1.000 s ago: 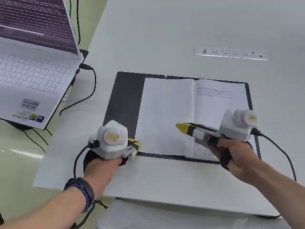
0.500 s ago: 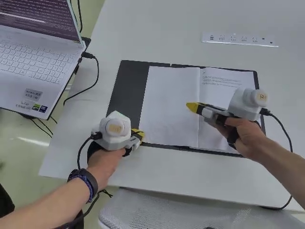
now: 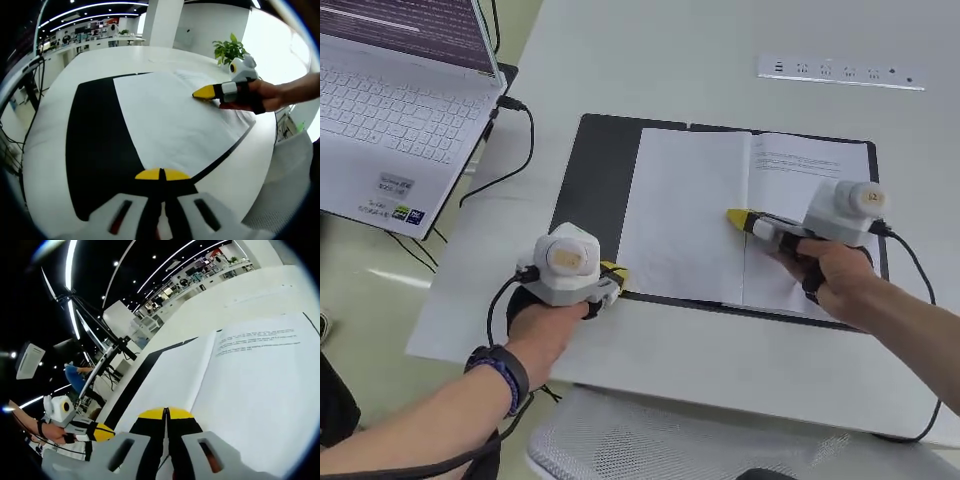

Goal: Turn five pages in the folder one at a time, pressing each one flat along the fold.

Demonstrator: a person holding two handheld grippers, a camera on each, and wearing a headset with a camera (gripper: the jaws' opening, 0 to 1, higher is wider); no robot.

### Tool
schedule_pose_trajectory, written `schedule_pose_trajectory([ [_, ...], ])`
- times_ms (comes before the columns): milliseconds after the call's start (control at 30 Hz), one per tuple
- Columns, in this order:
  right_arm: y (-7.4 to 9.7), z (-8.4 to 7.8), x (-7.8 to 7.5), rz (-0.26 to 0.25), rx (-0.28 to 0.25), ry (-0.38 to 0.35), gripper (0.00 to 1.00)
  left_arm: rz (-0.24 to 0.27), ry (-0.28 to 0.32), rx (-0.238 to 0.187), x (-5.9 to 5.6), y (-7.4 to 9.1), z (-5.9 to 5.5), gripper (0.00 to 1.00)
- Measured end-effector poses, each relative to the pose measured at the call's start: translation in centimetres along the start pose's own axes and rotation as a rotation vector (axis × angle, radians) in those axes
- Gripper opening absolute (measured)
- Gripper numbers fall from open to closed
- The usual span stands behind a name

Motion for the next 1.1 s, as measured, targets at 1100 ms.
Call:
schedule_pose_trajectory([
  [1100, -3.9, 5.9, -3.8, -0.025, -0.215, -0.143, 0.00, 0.001, 0.037, -0.023, 0.1, -0.2, -0.3, 0.00],
])
Point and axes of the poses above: the centre of the closed fingertips' face, and the gripper's own axes: y roughly backward along the fingers, x roughly to its left, z roughly out of its top, the point moved 9 cm from there along y, roughly backward along the fingers, and after that the axes turned 7 degrees about -y, right-handed, at the moved point
